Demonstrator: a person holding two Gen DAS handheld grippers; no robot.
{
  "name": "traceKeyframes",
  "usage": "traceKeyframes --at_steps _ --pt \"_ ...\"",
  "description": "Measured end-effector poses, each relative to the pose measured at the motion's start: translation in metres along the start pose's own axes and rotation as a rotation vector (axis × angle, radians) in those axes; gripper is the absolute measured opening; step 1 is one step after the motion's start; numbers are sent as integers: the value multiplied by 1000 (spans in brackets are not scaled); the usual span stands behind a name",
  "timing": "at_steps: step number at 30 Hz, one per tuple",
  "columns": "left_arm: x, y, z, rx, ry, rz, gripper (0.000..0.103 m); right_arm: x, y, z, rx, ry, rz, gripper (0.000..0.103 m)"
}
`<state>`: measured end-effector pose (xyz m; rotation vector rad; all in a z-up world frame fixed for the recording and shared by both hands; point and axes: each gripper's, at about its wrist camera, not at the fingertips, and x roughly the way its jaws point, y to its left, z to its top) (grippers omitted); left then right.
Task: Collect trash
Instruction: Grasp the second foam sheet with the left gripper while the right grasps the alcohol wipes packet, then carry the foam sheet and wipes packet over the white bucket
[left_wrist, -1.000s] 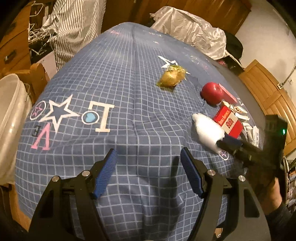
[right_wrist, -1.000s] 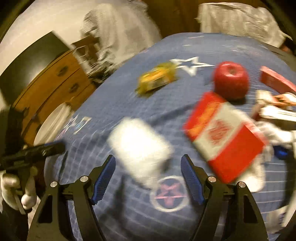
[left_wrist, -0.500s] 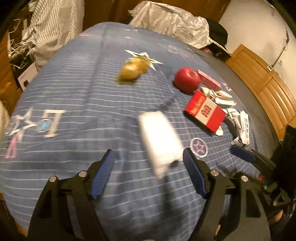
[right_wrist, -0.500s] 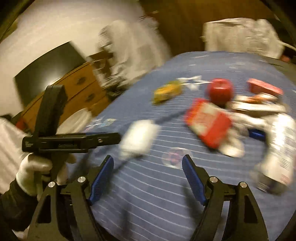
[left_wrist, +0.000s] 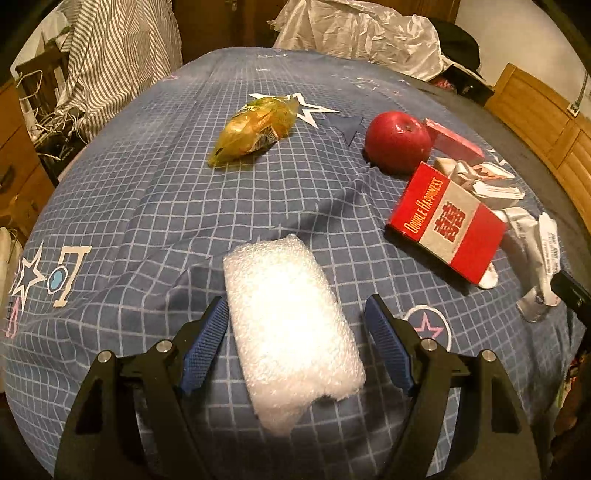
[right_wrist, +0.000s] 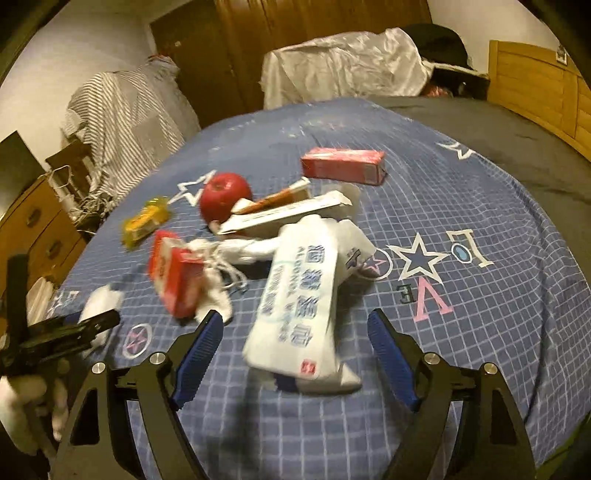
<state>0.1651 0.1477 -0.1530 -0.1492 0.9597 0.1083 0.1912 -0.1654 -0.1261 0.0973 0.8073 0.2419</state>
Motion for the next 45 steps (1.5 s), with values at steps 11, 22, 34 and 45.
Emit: traceKeyframes --at_steps 11,22,34,45 --pt "-5 -2 -7 4 -39 17 53 29 3 -2 -16 11 -9 44" --pt "-63 -10 -19 10 -158 -46 52 -43 28 -18 -97 -146 22 44" --pt "-154 -26 -8 33 -379 -78 52 -113 108 -7 -246 -296 120 44" --pt "-196 3 -6 -1 -471 -30 52 -148 185 16 -335 -350 216 44"
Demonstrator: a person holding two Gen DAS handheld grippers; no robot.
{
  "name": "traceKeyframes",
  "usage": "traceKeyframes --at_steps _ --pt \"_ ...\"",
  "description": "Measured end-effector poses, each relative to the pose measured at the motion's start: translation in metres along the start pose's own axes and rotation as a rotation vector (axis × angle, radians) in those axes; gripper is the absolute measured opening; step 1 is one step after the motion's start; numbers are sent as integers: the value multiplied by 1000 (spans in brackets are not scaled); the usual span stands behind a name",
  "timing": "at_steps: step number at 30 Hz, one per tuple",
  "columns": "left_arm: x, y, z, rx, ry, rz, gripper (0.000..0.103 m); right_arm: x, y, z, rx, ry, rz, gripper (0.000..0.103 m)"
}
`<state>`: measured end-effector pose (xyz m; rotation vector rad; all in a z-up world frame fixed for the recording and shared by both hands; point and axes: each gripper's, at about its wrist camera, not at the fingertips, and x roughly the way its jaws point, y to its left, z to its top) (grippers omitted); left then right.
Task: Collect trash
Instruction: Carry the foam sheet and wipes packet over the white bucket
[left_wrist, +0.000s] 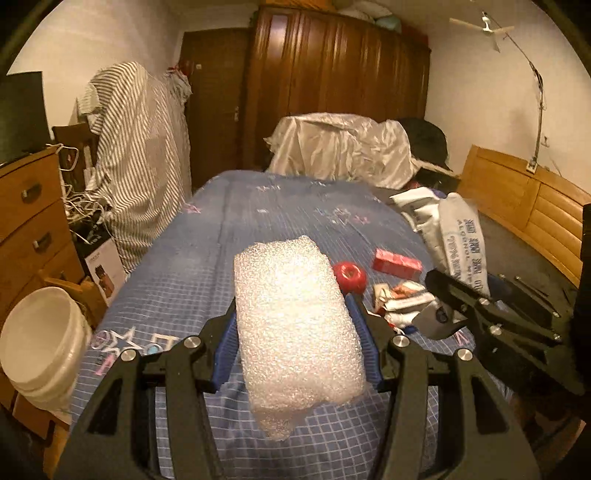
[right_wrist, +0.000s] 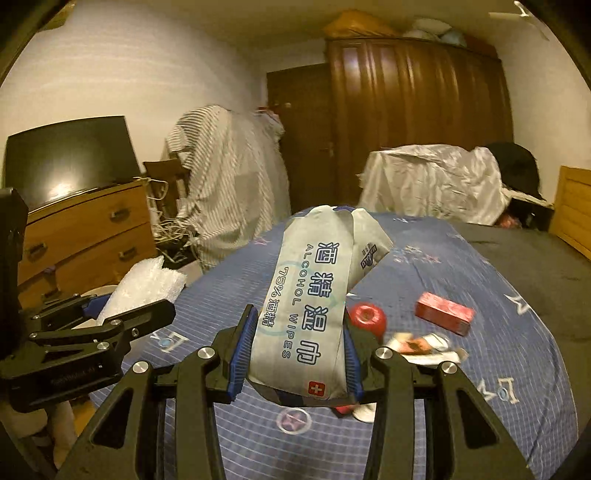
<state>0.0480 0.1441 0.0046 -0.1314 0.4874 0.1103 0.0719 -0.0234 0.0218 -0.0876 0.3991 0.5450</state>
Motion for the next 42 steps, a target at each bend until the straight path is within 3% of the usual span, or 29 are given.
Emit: traceKeyframes --at_steps 25,36,42 --pt "-51 128 35 -117 -87 215 52 51 158 86 -123 -2 233 44" --pt "-75 206 33 -200 -73 323 52 105 262 112 -211 75 387 44" --pt "-83 255 28 -250 -38 377 52 149 329 129 -260 157 480 44"
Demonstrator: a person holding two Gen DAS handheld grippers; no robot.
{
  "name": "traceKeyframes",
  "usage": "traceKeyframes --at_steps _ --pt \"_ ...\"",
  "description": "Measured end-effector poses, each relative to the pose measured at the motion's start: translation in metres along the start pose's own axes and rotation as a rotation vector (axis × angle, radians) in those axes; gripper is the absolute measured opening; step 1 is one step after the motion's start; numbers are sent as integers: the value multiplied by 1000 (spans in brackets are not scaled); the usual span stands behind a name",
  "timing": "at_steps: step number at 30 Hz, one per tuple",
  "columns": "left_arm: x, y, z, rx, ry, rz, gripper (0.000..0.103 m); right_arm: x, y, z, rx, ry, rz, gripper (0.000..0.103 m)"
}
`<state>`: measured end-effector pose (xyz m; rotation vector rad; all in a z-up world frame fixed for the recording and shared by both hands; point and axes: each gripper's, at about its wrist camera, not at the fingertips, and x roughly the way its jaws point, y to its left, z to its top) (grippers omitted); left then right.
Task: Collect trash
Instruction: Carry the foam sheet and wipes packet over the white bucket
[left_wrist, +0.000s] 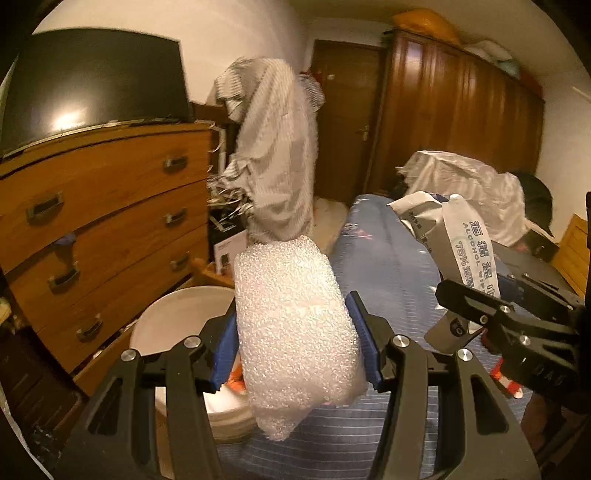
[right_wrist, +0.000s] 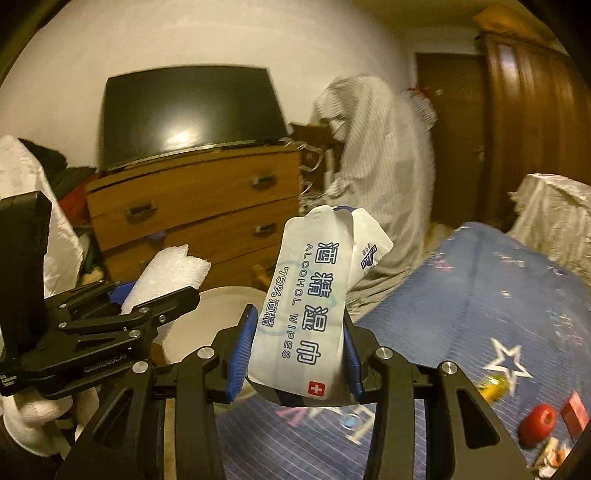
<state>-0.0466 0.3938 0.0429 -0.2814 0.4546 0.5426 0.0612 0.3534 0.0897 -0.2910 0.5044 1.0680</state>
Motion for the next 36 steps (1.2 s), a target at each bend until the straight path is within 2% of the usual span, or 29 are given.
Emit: traceKeyframes --at_steps 6,12,19,27,36 --pt "16 52 3 -51 50 52 52 83 21 27 -2 141 106 44" --pt "33 89 5 -80 89 100 52 155 36 25 17 274 177 44" --pt "62 116 3 -103 161 114 52 224 55 18 26 413 218 44" --pt "80 137 -1 -121 208 117 52 265 57 14 33 475 226 44" --pt "85 136 0 -115 210 115 52 272 48 10 40 488 226 44"
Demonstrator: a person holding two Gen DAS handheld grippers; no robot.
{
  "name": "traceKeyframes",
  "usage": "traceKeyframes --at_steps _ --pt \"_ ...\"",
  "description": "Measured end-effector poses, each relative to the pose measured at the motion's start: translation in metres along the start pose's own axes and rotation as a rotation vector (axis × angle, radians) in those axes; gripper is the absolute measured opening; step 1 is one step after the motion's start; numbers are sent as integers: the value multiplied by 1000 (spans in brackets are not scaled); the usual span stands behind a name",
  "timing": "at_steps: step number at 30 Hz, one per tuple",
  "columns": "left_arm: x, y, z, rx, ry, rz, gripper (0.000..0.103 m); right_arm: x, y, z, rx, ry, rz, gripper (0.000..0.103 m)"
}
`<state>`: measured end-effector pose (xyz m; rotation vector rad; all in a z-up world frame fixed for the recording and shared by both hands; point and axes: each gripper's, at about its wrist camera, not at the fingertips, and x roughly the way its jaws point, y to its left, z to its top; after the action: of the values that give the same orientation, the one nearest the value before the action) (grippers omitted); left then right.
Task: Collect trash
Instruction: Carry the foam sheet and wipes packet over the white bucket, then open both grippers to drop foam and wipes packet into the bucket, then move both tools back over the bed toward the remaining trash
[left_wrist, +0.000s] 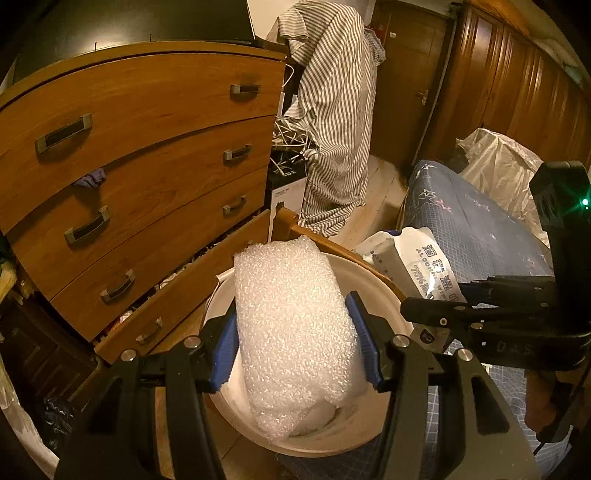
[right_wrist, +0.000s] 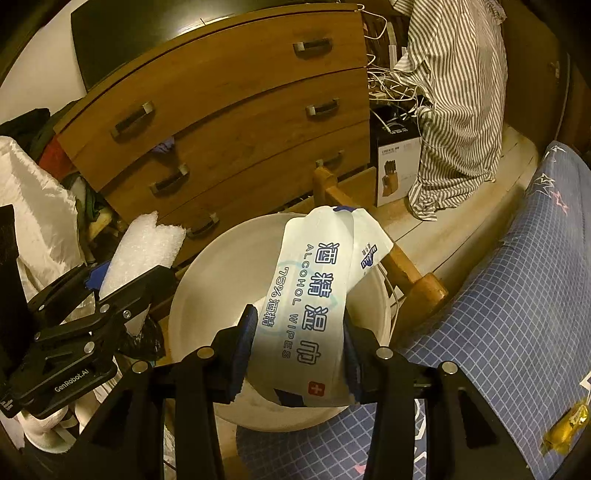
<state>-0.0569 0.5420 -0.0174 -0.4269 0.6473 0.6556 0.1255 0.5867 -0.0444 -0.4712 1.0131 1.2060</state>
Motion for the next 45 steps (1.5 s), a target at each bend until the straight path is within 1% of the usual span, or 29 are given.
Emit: traceKeyframes --at_steps 5,7,8,9,10,11,12,18,22,27,30,32,35,36,39,42,43,45 --pt "1 0 0 -1 0 0 52 1 -1 1 -2 1 0 45" --pt "2 1 1 1 2 6 54 2 -2 2 4 5 12 54" --pt "2 1 0 1 2 6 54 1 -3 2 10 3 23 69" --pt "3 1 -1 0 8 13 58 -2 -5 2 17 -13 30 73" --pt "4 2 -1 -1 11 17 61 -4 -6 2 20 -20 32 73" --pt "5 4 0 -3 11 19 68 -7 -9 2 28 -28 37 73" --pt "7 5 -1 -3 12 22 68 -10 -11 2 33 -37 35 73" --pt "14 10 -3 -10 29 24 68 -23 -18 -5 49 -59 49 73" --pt "11 9 -4 -10 28 23 68 -32 -22 -12 61 -69 58 73" --pt "4 0 -10 0 29 14 68 -56 -34 -39 85 -100 77 73" --pt "-1 -17 -21 16 34 -14 68 -85 -46 -78 94 -150 57 73" --pt "-2 -35 -31 43 41 -39 68 -102 -53 -104 99 -187 24 73" --pt "2 -74 -53 97 67 -97 68 -138 -74 -162 122 -254 -40 74" --pt "5 -93 -63 124 85 -133 68 -146 -82 -179 130 -267 -62 75" --pt "14 -142 -89 198 127 -203 68 -179 -114 -251 177 -312 -146 76" --pt "23 -209 -130 309 189 -301 68 -198 -145 -315 245 -321 -206 77" --pt "24 -224 -140 330 203 -326 68 -209 -158 -341 272 -330 -237 77" --pt "26 -257 -162 382 237 -380 68 -227 -179 -383 306 -348 -293 77"
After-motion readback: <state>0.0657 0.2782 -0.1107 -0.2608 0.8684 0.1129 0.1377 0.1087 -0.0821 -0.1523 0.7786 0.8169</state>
